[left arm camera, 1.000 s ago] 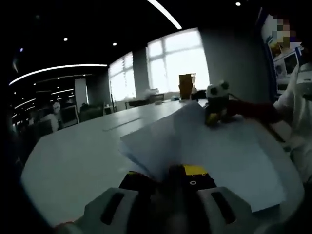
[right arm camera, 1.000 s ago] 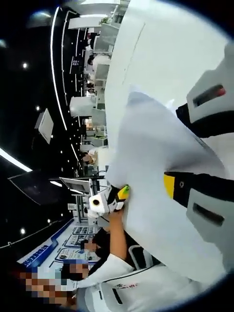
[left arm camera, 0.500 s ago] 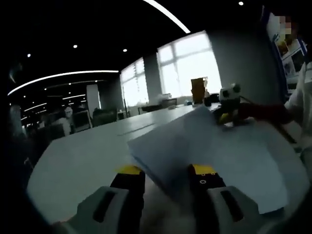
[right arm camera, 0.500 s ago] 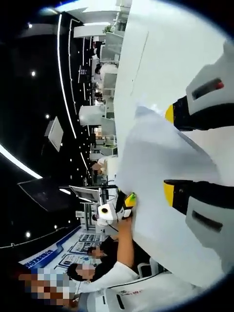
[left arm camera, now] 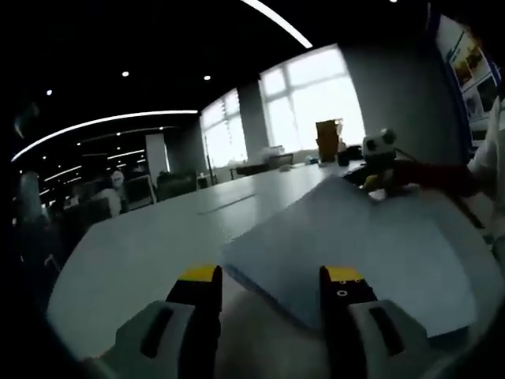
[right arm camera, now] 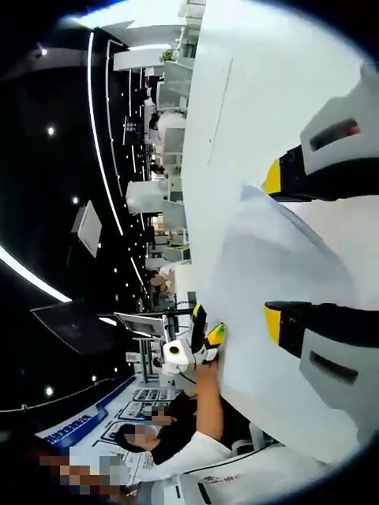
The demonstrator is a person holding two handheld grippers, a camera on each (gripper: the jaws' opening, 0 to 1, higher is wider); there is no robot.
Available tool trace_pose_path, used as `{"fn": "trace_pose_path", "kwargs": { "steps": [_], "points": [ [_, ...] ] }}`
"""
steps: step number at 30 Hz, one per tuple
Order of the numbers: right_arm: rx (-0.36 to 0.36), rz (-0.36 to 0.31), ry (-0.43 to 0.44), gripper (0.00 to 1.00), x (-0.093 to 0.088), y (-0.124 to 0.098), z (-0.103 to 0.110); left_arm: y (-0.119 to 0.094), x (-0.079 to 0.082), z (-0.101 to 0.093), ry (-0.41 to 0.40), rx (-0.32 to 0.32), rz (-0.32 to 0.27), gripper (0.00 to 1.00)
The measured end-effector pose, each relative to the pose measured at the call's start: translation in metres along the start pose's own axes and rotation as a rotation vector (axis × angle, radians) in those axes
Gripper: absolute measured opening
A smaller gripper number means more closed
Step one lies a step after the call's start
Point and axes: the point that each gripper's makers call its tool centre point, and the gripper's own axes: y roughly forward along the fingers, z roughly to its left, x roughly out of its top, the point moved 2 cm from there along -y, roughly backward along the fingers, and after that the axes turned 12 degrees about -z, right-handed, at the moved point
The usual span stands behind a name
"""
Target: Organize the stack of printing papers by aligning and flattening the scattered papers on the table
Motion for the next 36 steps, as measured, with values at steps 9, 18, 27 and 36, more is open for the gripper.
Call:
{"fn": "trace_pose_path", "kwargs": {
  "steps": [9,18,27,36],
  "points": [
    [-0.062,-0.054,0.011,0.44,0.011,-0.012,-0.015,-0.008,0.010,0.011,-0.040,0.046,-0.063,0.57],
    [-0.056,-0.148,-0.017,0.40,0.038,-0.025,-0.009,-0.007,0.032,-0.003,-0.090,-0.011,-0.164,0.51],
    [0.038,-0.075,-0.035,0.30,0.029,-0.008,0.026,0.003,-0.005,-0.038,0.027,-0.153,0.068,0.24],
    [0.115,0.092,-0.016,0.25,-0.004,-0.005,0.045,0.003,-0.013,-0.035,0.015,-0.128,0.110,0.06]
  ]
}}
